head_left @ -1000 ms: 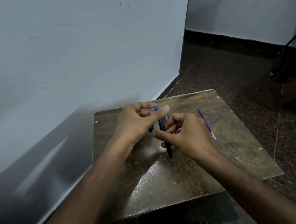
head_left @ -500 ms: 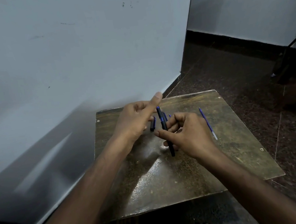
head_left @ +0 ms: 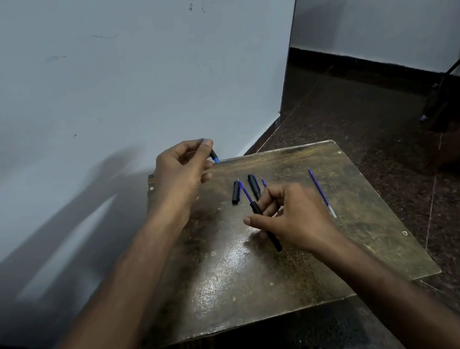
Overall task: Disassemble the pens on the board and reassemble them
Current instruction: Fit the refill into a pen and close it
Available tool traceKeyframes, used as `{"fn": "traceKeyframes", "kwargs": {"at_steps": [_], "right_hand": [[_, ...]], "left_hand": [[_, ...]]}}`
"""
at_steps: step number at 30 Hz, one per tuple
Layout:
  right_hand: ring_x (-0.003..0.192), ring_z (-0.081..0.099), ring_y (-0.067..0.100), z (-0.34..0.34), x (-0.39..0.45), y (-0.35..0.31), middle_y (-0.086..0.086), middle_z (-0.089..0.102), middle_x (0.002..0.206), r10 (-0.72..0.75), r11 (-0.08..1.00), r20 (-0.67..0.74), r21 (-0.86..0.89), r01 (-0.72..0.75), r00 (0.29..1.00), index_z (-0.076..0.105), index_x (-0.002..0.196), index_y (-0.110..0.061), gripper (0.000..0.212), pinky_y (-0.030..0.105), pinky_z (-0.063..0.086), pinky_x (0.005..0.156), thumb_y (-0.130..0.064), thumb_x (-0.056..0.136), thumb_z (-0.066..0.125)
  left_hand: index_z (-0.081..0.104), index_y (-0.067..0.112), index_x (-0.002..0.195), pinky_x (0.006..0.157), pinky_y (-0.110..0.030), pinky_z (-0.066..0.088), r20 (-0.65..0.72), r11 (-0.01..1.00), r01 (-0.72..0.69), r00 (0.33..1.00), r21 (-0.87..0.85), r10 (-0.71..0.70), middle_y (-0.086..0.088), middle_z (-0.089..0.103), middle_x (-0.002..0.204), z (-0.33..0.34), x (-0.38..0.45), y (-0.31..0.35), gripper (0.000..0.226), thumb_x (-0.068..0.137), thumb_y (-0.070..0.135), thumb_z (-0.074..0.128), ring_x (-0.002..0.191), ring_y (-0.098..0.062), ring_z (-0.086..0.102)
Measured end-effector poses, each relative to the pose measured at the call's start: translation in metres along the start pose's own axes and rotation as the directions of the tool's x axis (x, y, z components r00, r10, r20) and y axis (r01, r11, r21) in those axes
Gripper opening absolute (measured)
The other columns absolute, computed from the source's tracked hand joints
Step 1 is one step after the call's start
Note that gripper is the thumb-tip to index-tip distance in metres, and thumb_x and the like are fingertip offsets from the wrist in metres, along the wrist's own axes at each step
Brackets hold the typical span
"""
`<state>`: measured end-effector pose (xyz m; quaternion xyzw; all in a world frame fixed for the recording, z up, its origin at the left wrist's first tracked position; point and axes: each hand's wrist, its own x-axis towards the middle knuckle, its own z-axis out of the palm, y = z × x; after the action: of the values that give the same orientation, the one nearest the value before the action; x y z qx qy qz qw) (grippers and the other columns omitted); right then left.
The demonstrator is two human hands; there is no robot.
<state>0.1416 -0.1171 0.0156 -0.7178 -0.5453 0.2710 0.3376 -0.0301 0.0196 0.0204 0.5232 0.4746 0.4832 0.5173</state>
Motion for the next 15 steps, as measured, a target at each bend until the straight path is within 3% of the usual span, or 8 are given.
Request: {"fn": "traceKeyframes", "kwargs": {"at_steps": [3,5,7,9,12,15], "right_hand": [[0.060,0.076,0.002,-0.002,0.002,0.001,-0.008,0.079,0.067,0.024,0.999,-0.033,0.029,-0.023,0.999,0.075,0.077,-0.026,0.025,0.011,0.050,0.053,-0.037,0.077,0.098],[0.058,0.077,0.003,-0.003,0.002,0.000,-0.009,0.080,0.068,0.036,0.997,-0.028,0.062,-0.034,0.999,0.076,0.079,-0.023,0.024,0.015,0.056,0.053,-0.034,0.079,0.098],[0.057,0.078,0.004,-0.004,0.001,-0.001,-0.011,0.080,0.068,0.039,0.996,-0.016,0.079,-0.038,0.999,0.077,0.081,-0.021,0.023,0.016,0.058,0.055,-0.032,0.080,0.097],[0.058,0.078,0.005,-0.005,0.000,-0.002,-0.010,0.080,0.068,0.042,0.996,-0.015,0.074,-0.041,0.999,0.077,0.082,-0.020,0.023,0.022,0.061,0.060,-0.032,0.081,0.097],[0.062,0.080,0.009,-0.006,0.001,-0.003,-0.002,0.081,0.072,0.058,0.996,-0.024,0.073,-0.056,0.998,0.078,0.085,-0.020,0.023,0.040,0.068,0.072,-0.034,0.081,0.096],[0.070,0.081,0.012,-0.006,0.002,-0.001,0.000,0.082,0.075,0.072,0.994,-0.042,0.084,-0.069,0.996,0.077,0.090,-0.022,0.025,0.046,0.068,0.078,-0.036,0.081,0.096]], "left_hand": [[0.081,0.030,0.089,0.065,-0.021,0.061,0.044,0.891,-0.062,0.998,0.450,0.048,0.011,0.081,0.070,-0.005,0.000,-0.011,0.014,0.092,0.043,0.085,0.060,0.001,0.075],[0.079,0.026,0.087,0.071,-0.027,0.064,0.090,0.793,-0.048,0.996,0.607,-0.008,0.007,0.080,0.070,-0.003,-0.003,-0.018,0.016,0.089,0.039,0.088,0.063,-0.004,0.076],[0.077,0.026,0.076,0.064,-0.017,0.061,0.120,0.725,-0.064,0.993,0.686,-0.025,0.010,0.076,0.062,0.001,-0.004,-0.023,0.019,0.089,0.034,0.088,0.055,0.003,0.070],[0.073,0.029,0.068,0.046,-0.002,0.043,0.125,0.683,-0.079,0.992,0.726,-0.019,0.014,0.070,0.054,0.004,-0.003,-0.024,0.026,0.089,0.033,0.088,0.048,0.012,0.065],[0.080,0.026,0.072,0.045,-0.002,0.039,0.129,0.665,-0.071,0.991,0.744,-0.038,0.015,0.070,0.054,0.004,-0.003,-0.025,0.021,0.090,0.034,0.088,0.050,0.015,0.064],[0.076,0.031,0.065,0.052,-0.010,0.046,0.148,0.663,-0.084,0.988,0.744,-0.040,0.016,0.071,0.056,0.004,-0.006,-0.023,0.027,0.089,0.036,0.088,0.055,0.008,0.069]]}}
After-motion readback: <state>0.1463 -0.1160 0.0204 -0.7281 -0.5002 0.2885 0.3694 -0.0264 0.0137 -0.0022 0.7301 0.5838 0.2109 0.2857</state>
